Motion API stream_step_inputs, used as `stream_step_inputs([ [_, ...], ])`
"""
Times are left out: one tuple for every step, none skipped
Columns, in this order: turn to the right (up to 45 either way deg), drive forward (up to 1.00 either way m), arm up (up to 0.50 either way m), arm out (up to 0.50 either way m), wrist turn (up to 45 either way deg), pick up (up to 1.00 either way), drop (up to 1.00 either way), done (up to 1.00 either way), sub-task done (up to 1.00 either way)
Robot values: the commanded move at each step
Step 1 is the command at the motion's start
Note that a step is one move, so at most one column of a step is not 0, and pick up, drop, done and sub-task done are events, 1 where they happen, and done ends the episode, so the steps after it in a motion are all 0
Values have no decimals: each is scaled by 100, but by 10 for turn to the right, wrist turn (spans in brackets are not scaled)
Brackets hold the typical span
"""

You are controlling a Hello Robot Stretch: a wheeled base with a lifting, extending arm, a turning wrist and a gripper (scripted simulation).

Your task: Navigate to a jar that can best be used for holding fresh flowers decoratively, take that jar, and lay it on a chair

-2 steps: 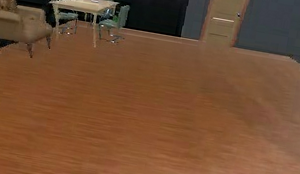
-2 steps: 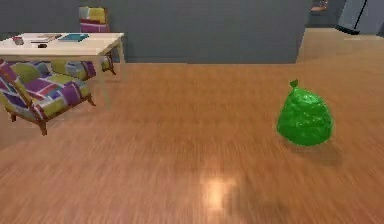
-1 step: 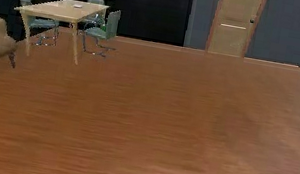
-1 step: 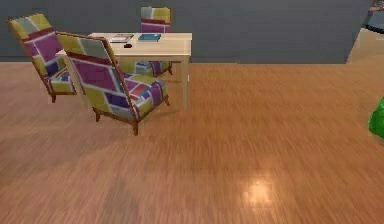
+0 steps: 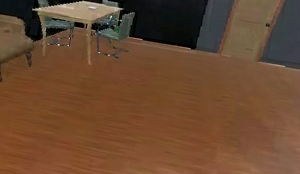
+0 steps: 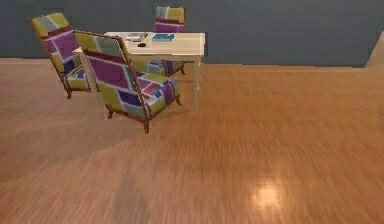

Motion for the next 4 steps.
stream_step_inputs([
  [0,100,0,0,0,0,0,0,0],
  [0,100,0,0,0,0,0,0,0],
  [0,100,0,0,0,0,0,0,0],
  [0,100,0,0,0,0,0,0,0],
])
